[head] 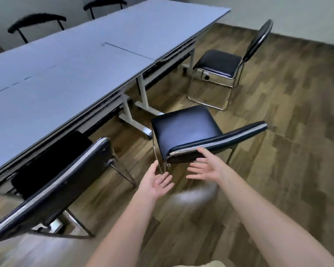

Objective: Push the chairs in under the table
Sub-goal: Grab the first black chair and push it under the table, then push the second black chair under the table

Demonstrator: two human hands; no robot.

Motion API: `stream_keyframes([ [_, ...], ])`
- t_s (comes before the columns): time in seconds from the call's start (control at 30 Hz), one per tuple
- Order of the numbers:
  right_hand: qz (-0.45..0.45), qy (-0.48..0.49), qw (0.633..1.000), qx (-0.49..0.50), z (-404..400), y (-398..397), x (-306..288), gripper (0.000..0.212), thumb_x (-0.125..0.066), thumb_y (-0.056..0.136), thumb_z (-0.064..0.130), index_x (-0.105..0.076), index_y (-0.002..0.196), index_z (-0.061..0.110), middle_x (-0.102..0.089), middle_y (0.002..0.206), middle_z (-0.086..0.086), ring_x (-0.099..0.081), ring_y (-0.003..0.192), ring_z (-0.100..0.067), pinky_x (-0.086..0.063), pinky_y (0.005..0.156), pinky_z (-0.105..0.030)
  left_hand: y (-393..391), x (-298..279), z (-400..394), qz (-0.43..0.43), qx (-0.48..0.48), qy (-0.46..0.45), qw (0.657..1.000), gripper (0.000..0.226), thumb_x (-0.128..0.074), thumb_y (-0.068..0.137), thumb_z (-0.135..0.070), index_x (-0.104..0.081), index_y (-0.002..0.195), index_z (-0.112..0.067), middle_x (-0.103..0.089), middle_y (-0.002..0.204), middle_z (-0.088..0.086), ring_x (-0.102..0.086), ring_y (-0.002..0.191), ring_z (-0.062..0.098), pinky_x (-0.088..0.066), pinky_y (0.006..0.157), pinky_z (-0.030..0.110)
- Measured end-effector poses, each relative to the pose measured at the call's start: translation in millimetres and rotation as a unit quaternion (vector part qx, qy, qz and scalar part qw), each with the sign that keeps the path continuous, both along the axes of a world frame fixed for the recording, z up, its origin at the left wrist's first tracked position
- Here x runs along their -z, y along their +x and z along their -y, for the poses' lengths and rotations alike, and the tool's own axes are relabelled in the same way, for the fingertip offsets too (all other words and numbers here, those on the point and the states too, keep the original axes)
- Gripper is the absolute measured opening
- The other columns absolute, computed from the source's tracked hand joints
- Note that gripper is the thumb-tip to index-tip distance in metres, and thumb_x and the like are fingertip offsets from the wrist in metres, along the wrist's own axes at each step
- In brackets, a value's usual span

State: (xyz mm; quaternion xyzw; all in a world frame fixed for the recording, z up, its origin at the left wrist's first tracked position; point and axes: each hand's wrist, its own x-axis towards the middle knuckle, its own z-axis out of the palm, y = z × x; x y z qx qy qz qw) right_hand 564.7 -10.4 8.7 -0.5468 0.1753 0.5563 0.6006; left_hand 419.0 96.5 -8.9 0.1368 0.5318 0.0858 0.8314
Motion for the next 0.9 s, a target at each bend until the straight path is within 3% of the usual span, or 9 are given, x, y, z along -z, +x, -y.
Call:
stream_keyframes([
  [0.07, 0.004, -0.005, 1.000, 0.031, 45, 38, -5, 0.081, -0.061, 0.088, 0.034, -0.019, 0.149, 0.002, -0.032, 0.149, -0.025, -0.039, 0.132, -0.042, -0.052, 0.055, -0.059, 38, -3, 29, 0.008, -0.006, -0.022, 1.000, 0.092, -0.064, 0.085, -0.038, -0.014, 0.152, -0.001, -0.041, 0.148, 0.019, -0.042, 0.135, 0.033, -0.034, 0.107, 0.050],
  [0.1, 0.006, -0.008, 0.999, 0.048, 65, 56, -7, 0.084, -0.062, 0.087, 0.035, -0.016, 0.149, 0.002, -0.032, 0.149, -0.025, -0.040, 0.131, -0.043, -0.051, 0.055, -0.061, 55, -5, 40, 0.010, -0.014, -0.032, 0.999, 0.096, -0.066, 0.084, -0.038, -0.011, 0.152, 0.000, -0.036, 0.150, 0.021, -0.040, 0.136, 0.035, -0.033, 0.108, 0.051],
  [0.23, 0.004, -0.010, 0.995, 0.103, 122, 120, -15, 0.093, -0.064, 0.085, 0.037, -0.008, 0.151, 0.004, -0.025, 0.153, -0.026, -0.037, 0.131, -0.049, -0.040, 0.089, -0.065, 109, -8, 67, 0.023, -0.053, -0.046, 0.997, 0.102, -0.069, 0.082, -0.039, -0.005, 0.152, -0.001, -0.022, 0.155, 0.026, -0.031, 0.140, 0.041, -0.028, 0.110, 0.055],
  [0.37, -0.011, 0.010, 0.990, 0.138, 137, 164, -17, 0.098, -0.066, 0.084, 0.037, -0.003, 0.152, 0.005, -0.021, 0.154, -0.026, -0.035, 0.129, -0.054, -0.038, 0.090, -0.066, 140, -14, 67, 0.003, -0.103, -0.017, 0.994, 0.099, -0.074, 0.078, -0.035, -0.015, 0.152, -0.007, -0.019, 0.155, 0.026, -0.028, 0.140, 0.043, -0.030, 0.106, 0.061],
  [0.5, -0.025, 0.024, 0.989, 0.146, 118, 193, -15, 0.094, -0.065, 0.086, 0.035, -0.004, 0.152, 0.006, -0.019, 0.155, -0.025, -0.031, 0.133, -0.053, -0.037, 0.091, -0.066, 155, -10, 40, -0.030, -0.189, 0.016, 0.981, 0.077, -0.075, 0.078, -0.033, -0.037, 0.143, -0.019, -0.031, 0.149, 0.015, -0.034, 0.136, 0.045, -0.038, 0.098, 0.065],
  [0.57, -0.021, 0.021, 0.991, 0.133, 102, 205, -12, 0.089, -0.063, 0.088, 0.032, -0.008, 0.152, 0.006, -0.019, 0.155, -0.023, -0.030, 0.135, -0.050, -0.035, 0.097, -0.066, 161, 0, 22, -0.035, -0.200, 0.001, 0.979, 0.076, -0.075, 0.076, -0.034, -0.038, 0.140, -0.020, -0.031, 0.150, 0.016, -0.032, 0.134, 0.051, -0.041, 0.090, 0.069],
  [0.7, -0.025, 0.012, 0.995, 0.094, 70, 226, 3, 0.070, -0.064, 0.088, 0.029, -0.028, 0.145, 0.013, -0.022, 0.155, -0.018, -0.029, 0.135, -0.049, -0.034, 0.097, -0.068, 171, 20, 6, -0.075, -0.179, -0.022, 0.981, 0.051, -0.064, 0.086, -0.030, -0.047, 0.132, -0.017, -0.040, 0.146, 0.013, -0.036, 0.133, 0.046, -0.027, 0.098, 0.073],
  [0.8, -0.027, -0.017, 0.995, 0.090, 55, 240, 25, 0.045, -0.064, 0.087, 0.022, -0.045, 0.126, 0.008, -0.042, 0.141, -0.017, -0.041, 0.127, -0.046, -0.040, 0.085, -0.069, 175, 32, 1, -0.086, -0.186, -0.042, 0.978, 0.016, -0.054, 0.091, -0.021, -0.051, 0.097, -0.007, -0.046, 0.141, 0.013, -0.041, 0.131, 0.042, -0.025, 0.102, 0.070],
  [0.9, -0.025, -0.049, 0.994, 0.091, 45, 254, 45, 0.050, -0.066, 0.085, 0.016, -0.047, 0.130, 0.007, -0.050, 0.133, -0.020, -0.047, 0.119, -0.046, -0.040, 0.073, -0.074, 177, 39, -8, -0.094, -0.198, -0.046, 0.975, 0.015, -0.050, 0.091, -0.016, -0.045, 0.082, -0.005, -0.055, 0.120, 0.016, -0.043, 0.127, 0.042, -0.024, 0.103, 0.070],
])
